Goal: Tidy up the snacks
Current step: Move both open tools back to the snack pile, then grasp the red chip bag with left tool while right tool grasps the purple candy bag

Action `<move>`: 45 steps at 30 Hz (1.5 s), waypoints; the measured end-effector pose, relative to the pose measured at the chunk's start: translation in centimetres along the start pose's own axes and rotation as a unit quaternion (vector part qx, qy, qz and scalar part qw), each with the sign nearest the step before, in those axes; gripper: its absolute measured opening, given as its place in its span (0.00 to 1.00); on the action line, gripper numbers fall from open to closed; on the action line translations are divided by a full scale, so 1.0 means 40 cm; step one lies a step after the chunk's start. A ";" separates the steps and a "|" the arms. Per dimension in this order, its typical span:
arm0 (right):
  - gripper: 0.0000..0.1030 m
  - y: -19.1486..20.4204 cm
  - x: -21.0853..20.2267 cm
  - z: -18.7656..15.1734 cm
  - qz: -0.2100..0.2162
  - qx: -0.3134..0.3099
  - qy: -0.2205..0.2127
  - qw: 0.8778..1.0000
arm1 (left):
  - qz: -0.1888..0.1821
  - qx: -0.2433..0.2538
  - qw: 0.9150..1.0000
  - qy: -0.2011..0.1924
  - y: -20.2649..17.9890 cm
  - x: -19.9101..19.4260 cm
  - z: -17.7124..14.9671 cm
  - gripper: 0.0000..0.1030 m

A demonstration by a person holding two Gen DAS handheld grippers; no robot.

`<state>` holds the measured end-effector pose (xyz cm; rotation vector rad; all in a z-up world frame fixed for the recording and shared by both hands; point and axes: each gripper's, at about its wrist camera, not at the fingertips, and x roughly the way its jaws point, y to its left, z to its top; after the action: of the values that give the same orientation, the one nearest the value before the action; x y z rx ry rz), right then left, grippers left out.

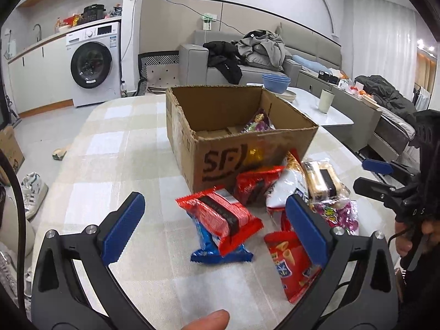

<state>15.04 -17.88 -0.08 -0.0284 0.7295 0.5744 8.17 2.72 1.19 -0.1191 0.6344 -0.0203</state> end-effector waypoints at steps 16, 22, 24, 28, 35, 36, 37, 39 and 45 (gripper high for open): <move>0.99 0.034 0.032 -0.070 -0.015 -0.025 0.048 0.998 | -0.019 0.027 0.999 0.013 -0.072 -0.010 -0.045 0.99; 0.99 0.036 0.042 -0.090 -0.034 -0.042 0.061 0.997 | -0.023 0.040 0.999 0.016 -0.081 -0.009 -0.057 0.99; 0.99 0.032 0.043 -0.097 -0.028 -0.038 0.066 0.997 | -0.028 0.041 0.999 0.014 -0.082 -0.014 -0.055 0.99; 0.99 0.028 0.036 -0.098 -0.008 -0.032 0.070 0.997 | -0.047 0.049 0.998 0.013 -0.094 -0.020 -0.058 0.99; 0.93 0.044 0.008 -0.092 0.057 -0.041 0.046 0.996 | -0.080 0.069 0.994 0.034 -0.129 -0.003 -0.082 0.99; 0.88 0.049 0.006 -0.093 0.064 -0.046 0.045 0.996 | -0.082 0.072 0.993 0.036 -0.132 -0.001 -0.085 0.99; 0.85 0.050 0.007 -0.092 0.071 -0.050 0.047 0.995 | -0.085 0.075 0.993 0.038 -0.136 0.001 -0.089 0.99; 0.80 0.059 0.013 -0.096 0.081 -0.058 0.056 0.993 | -0.089 0.083 0.992 0.041 -0.143 0.005 -0.092 0.99; 0.72 0.071 -0.001 -0.101 0.095 -0.070 0.056 0.991 | -0.094 0.085 0.991 0.050 -0.144 0.018 -0.104 0.99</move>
<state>11.08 -16.37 -2.61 -0.1230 0.8051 0.8111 6.39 -3.49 -1.90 -0.0119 0.7170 -0.2633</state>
